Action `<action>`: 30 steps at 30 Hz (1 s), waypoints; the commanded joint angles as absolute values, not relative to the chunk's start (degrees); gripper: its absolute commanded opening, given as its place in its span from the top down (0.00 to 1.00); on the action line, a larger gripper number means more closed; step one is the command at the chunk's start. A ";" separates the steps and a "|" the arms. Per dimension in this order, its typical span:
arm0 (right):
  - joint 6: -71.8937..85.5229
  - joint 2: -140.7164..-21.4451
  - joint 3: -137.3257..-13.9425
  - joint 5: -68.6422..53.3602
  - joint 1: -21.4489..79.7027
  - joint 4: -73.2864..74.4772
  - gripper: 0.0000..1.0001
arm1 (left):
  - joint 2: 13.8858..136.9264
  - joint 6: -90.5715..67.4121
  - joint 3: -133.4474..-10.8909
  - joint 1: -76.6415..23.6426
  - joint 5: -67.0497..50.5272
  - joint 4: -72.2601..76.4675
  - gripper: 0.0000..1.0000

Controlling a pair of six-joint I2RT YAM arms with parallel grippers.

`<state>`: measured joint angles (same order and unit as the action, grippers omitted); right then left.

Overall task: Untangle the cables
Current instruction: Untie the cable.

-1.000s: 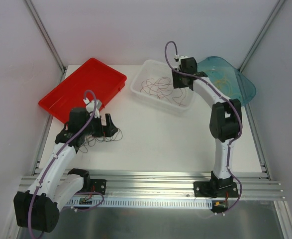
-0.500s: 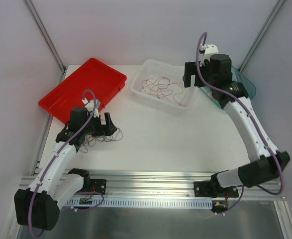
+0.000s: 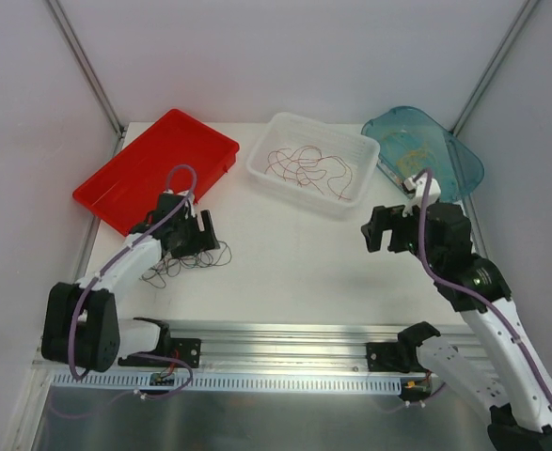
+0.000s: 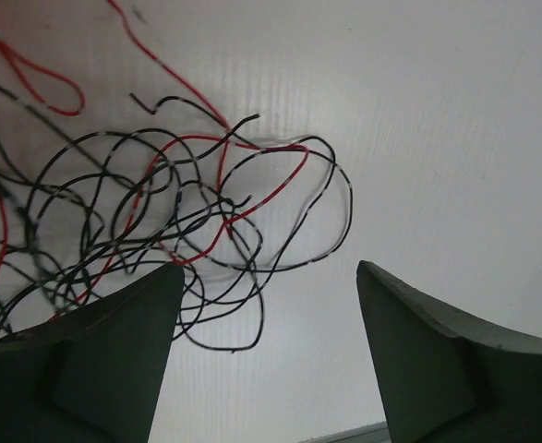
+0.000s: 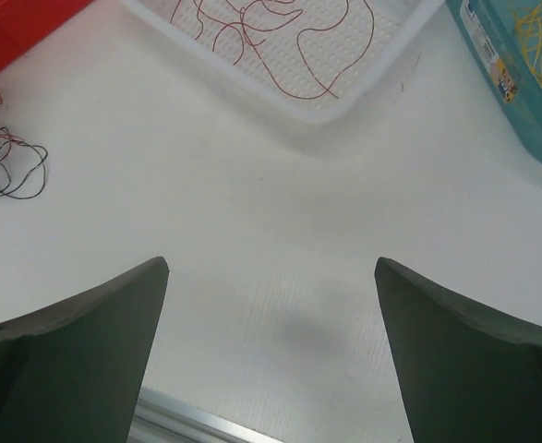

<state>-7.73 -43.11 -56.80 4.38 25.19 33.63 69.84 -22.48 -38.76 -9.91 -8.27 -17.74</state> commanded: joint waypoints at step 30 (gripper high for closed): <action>3.43 -48.41 -45.88 -13.70 25.75 26.83 0.18 | 68.82 -46.05 -45.97 -59.68 11.77 -15.73 0.04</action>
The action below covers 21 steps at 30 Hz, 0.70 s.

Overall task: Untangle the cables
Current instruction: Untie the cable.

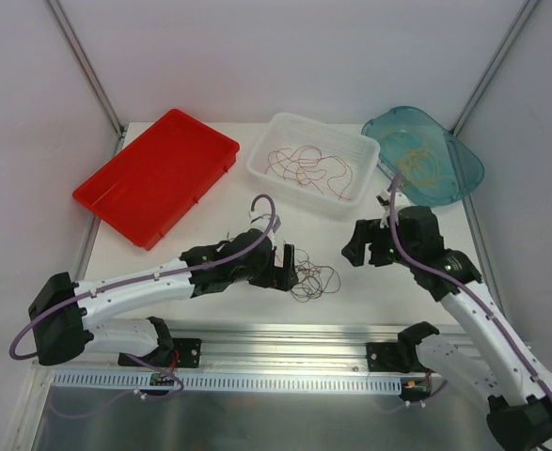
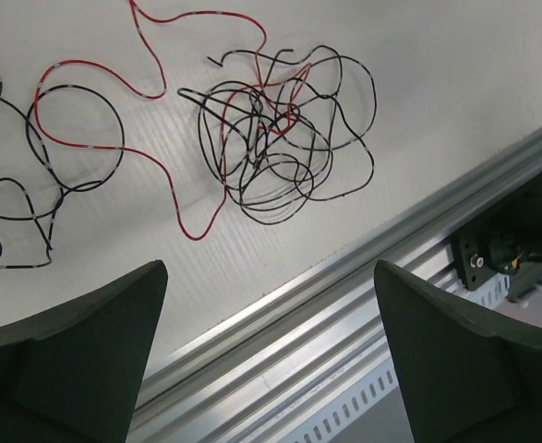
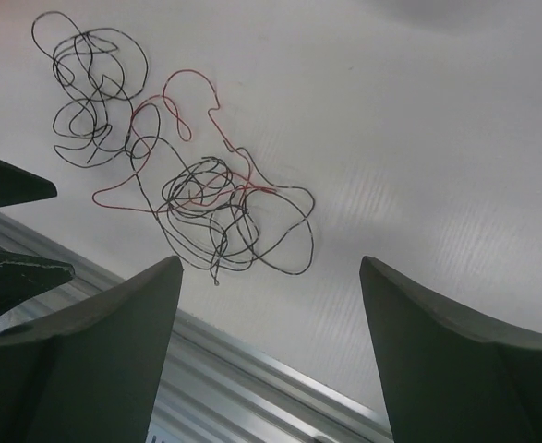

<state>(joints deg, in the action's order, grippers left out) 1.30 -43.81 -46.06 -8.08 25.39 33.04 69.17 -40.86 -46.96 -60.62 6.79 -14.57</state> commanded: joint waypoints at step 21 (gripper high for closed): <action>-2.73 -91.57 -57.66 -24.26 32.70 13.19 0.53 | 86.48 -50.19 -53.00 -57.66 9.50 -12.22 0.22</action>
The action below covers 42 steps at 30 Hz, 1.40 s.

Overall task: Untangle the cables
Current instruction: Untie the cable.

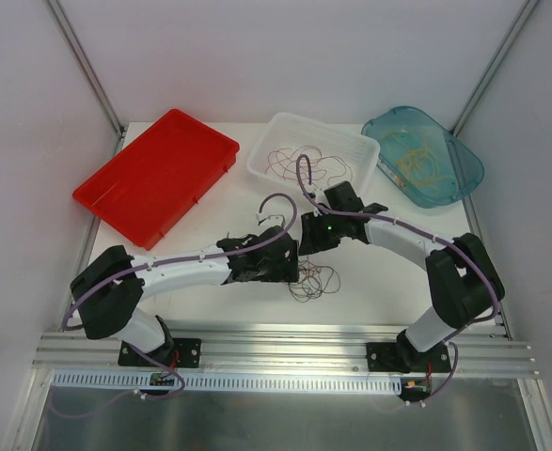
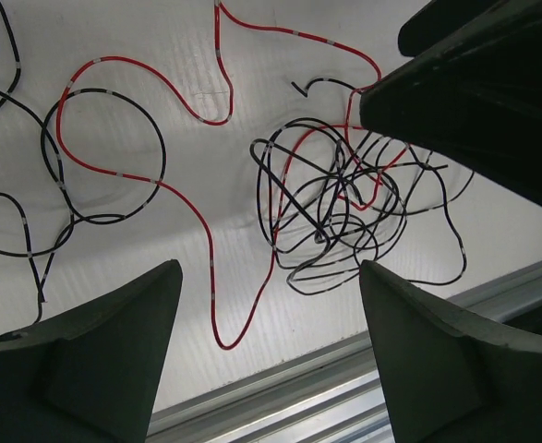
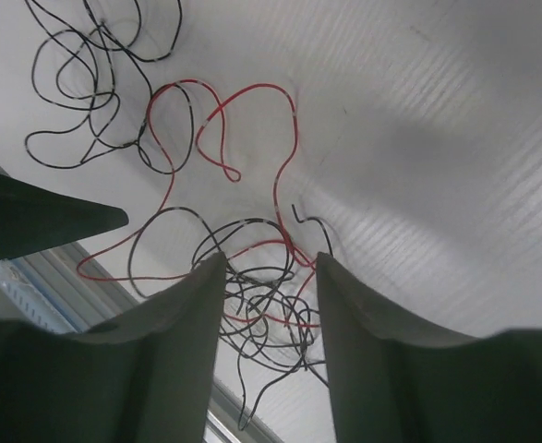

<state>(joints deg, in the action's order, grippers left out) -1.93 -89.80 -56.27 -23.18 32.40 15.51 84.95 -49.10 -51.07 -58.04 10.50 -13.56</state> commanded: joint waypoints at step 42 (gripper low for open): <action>-11.42 -52.29 -95.09 -9.76 32.78 24.00 0.99 | 85.17 -48.17 -47.73 -50.89 7.30 -11.07 0.74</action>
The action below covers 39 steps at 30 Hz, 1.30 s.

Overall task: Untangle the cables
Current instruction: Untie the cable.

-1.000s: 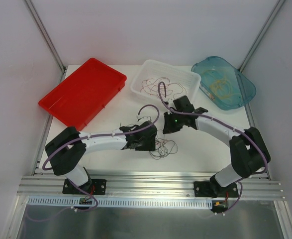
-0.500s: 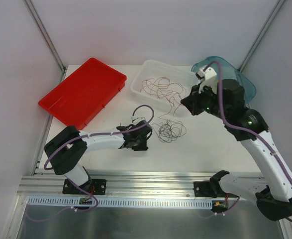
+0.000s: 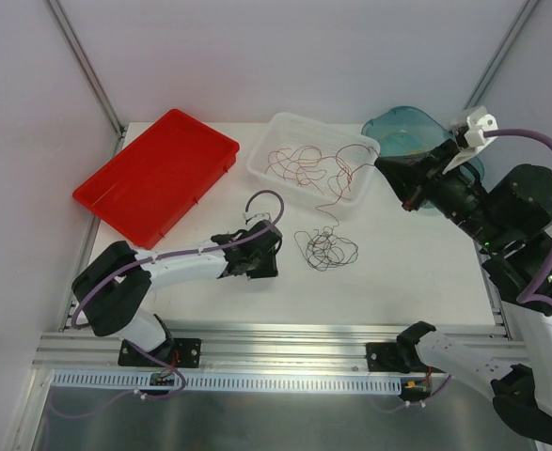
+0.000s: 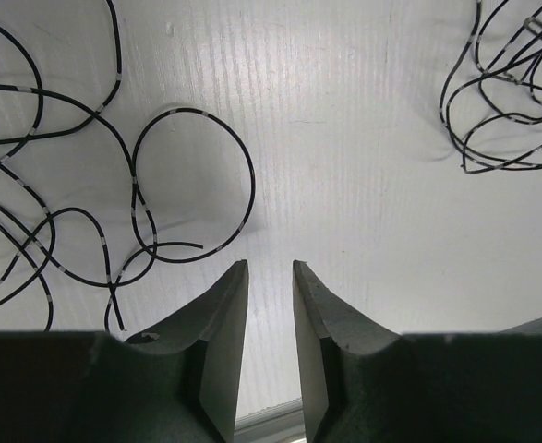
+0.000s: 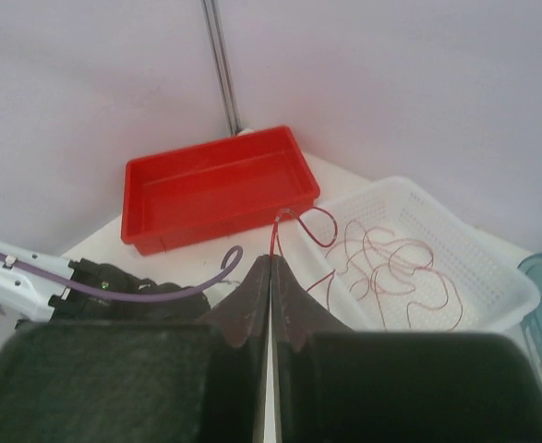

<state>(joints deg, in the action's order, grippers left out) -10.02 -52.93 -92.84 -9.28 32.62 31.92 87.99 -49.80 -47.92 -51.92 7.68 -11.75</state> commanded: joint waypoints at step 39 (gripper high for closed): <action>-7.29 -56.95 -105.80 -14.78 32.70 18.18 0.99 | 105.03 -30.93 -57.06 -53.35 -15.66 19.17 0.26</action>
<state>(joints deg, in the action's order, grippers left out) -4.01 -57.76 -100.84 -16.69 32.62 17.58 104.77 -26.39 -58.33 -53.30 -16.38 19.86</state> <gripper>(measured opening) 0.012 0.770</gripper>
